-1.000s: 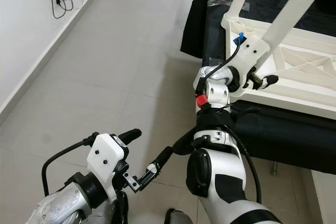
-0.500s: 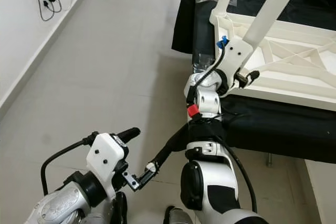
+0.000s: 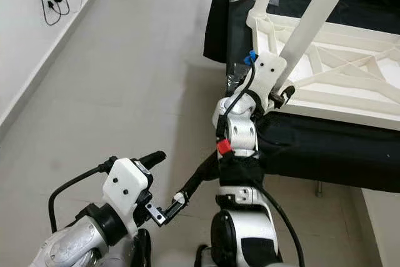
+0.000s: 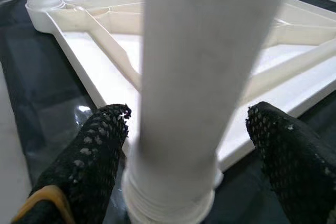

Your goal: Building children table

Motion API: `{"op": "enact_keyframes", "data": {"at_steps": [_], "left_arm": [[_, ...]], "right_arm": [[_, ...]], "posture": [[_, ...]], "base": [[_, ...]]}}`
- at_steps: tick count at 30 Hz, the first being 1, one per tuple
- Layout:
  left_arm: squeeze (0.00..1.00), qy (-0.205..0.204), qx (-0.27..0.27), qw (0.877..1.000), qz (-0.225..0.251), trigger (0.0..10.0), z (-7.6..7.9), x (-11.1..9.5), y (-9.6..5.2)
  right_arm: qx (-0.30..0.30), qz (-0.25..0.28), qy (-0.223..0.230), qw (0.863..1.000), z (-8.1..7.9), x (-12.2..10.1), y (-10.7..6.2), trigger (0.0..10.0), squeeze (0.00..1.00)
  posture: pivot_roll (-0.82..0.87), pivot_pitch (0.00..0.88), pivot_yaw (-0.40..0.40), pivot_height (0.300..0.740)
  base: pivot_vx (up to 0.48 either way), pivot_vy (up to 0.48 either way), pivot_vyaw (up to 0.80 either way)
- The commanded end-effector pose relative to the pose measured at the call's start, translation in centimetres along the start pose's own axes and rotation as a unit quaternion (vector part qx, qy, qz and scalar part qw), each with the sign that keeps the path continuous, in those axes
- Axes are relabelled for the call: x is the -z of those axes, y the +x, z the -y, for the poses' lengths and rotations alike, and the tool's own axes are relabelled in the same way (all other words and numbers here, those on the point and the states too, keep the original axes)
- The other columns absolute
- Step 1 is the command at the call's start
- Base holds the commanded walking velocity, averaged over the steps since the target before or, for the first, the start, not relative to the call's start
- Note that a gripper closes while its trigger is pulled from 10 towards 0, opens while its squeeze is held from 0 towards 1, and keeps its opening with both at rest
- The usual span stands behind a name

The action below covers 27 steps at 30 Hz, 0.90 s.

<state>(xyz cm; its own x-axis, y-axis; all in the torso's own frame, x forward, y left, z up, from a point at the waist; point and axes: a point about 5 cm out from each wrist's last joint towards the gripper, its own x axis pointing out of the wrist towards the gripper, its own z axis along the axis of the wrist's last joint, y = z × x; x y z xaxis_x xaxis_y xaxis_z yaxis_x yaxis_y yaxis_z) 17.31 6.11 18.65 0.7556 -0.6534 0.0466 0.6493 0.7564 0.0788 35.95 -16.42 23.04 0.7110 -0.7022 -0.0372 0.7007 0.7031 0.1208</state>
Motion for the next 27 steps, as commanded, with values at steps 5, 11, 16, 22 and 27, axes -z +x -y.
{"op": "enact_keyframes", "data": {"at_steps": [5, 11, 16, 22, 27], "left_arm": [[0.00, -0.006, 0.003, 1.000, -0.011, 10.0, 0.2, 0.6, 0.0], [0.00, -0.005, -0.001, 1.000, -0.012, 10.0, 0.0, 0.7, 0.0], [0.00, -0.001, -0.038, 0.999, -0.017, 10.0, -0.8, 1.0, -0.3], [0.00, 0.014, -0.102, 0.994, -0.044, 10.0, -2.0, 2.1, -0.9], [0.00, 0.016, -0.182, 0.980, -0.081, 10.0, -3.1, 3.8, -2.4]], "right_arm": [[-0.016, -0.006, -0.025, 1.000, 0.7, 0.8, -0.8, 10.0, 0.00], [-0.071, -0.023, -0.058, 0.996, 2.3, 2.0, -2.5, 10.0, 0.00], [-0.209, -0.057, -0.102, 0.971, 4.7, 4.8, -5.2, 10.0, 0.00], [-0.315, -0.055, -0.152, 0.935, 7.2, 6.9, -6.4, 10.0, 0.00], [-0.343, -0.012, -0.138, 0.929, 8.3, 6.7, -5.5, 10.0, 0.00]], "posture": [[0.13, 0.231, -0.061, 0.740], [0.13, 0.230, -0.059, 0.740], [0.12, 0.222, -0.060, 0.740], [0.12, 0.211, -0.060, 0.740], [0.13, 0.172, -0.054, 0.740]], "base": [[0.000, 0.000, 0.00], [0.000, 0.000, 0.00], [0.000, 0.000, 0.00], [0.000, 0.000, 0.00], [0.000, 0.000, 0.00]]}}
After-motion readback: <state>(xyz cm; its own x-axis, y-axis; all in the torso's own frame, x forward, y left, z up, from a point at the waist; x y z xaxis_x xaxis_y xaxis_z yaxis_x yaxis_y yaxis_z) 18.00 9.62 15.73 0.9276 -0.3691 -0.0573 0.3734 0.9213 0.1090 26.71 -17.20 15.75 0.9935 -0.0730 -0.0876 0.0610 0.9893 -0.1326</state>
